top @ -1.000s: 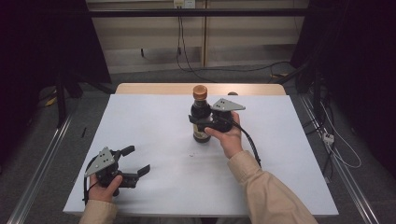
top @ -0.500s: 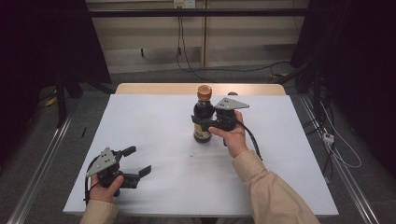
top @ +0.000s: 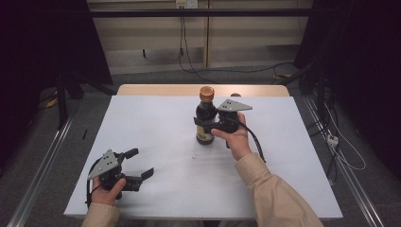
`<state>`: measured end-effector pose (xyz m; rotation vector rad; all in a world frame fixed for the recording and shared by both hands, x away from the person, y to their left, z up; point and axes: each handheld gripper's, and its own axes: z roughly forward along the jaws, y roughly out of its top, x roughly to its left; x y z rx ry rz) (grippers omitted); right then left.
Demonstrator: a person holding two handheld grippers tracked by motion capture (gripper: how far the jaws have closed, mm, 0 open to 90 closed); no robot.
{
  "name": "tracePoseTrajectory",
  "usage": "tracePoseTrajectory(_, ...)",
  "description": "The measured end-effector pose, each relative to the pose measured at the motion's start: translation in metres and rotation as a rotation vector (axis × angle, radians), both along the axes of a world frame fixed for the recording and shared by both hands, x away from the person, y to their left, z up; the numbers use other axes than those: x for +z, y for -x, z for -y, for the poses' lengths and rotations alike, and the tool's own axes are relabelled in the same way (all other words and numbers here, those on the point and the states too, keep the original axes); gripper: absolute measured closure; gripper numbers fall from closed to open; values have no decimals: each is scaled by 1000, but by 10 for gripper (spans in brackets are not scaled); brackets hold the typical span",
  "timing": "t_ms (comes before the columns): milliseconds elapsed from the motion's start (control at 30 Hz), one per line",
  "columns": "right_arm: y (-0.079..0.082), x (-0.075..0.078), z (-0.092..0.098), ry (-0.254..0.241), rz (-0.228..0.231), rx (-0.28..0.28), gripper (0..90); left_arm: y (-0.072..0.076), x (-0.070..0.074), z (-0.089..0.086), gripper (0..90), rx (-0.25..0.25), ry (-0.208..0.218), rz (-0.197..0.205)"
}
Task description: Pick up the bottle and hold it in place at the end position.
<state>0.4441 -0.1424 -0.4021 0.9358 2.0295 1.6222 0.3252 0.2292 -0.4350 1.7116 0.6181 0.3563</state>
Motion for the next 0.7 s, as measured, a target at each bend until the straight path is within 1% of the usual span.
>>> tracePoseTrajectory(100, 1, 0, -2, -10, -28, -30, 248, 0, 0, 0, 45, -1, -3, -2)
tracePoseTrajectory(133, 2, 0, -2, -9, -27, -34, 249, 0, -1, 0, 45, 1, -2, -2)
tracePoseTrajectory(200, 4, 0, -2, 9, -12, -37, 253, 0, 0, 0, 45, 0, -4, -2)
tracePoseTrajectory(233, 4, 0, -2, 5, -16, -41, 257, 0, 0, 0, 45, 1, -5, -1)
tracePoseTrajectory(267, 5, 0, -2, 6, -8, -46, 264, 0, 0, 0, 45, 0, -4, -3)
tracePoseTrajectory(333, 5, 0, -3, 21, 4, -46, 267, 0, 0, 1, 45, 1, -8, -3)
tracePoseTrajectory(400, 5, 0, -3, 23, 9, -43, 270, 1, 0, 2, 45, -1, -8, -8)
tracePoseTrajectory(567, 6, -1, -2, 32, 21, -37, 275, -1, 1, 2, 45, 8, -24, -4)
tracePoseTrajectory(600, 6, -1, -2, 33, 24, -37, 276, -2, 1, 2, 42, 9, -22, -6)
tracePoseTrajectory(700, 5, -1, -2, 34, 27, -35, 276, -3, 1, 5, 40, -6, -28, -12)
